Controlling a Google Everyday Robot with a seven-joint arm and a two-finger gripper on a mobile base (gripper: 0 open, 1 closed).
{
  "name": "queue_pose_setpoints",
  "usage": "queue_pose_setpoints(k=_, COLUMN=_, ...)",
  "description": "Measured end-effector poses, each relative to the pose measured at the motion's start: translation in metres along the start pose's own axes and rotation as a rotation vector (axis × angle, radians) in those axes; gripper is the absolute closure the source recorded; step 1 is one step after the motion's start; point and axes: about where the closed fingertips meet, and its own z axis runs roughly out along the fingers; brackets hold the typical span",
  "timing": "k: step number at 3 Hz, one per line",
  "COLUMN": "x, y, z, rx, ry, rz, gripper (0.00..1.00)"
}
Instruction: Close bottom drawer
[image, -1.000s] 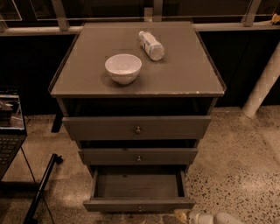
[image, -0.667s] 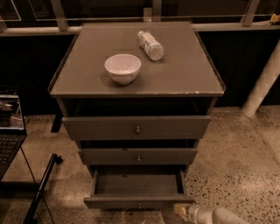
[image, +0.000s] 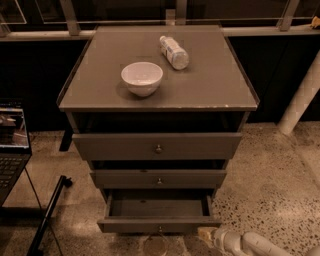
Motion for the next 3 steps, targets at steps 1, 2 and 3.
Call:
queue_pose_setpoints(k=1, x=-0.0416, y=-0.0029, z=0.0140, rx=-0.003, ry=0.025, rz=-0.071, gripper=1.00)
queue_pose_setpoints(k=2, x=-0.0461, y=-0.0004, z=0.0170, rx=-0.010, ry=0.039, rz=-0.084, gripper=1.00)
queue_pose_setpoints(k=3, x=-0.0487, y=-0.0013, z=0.0199, rx=-0.024, ry=0.039, rz=-0.093, gripper=1.00)
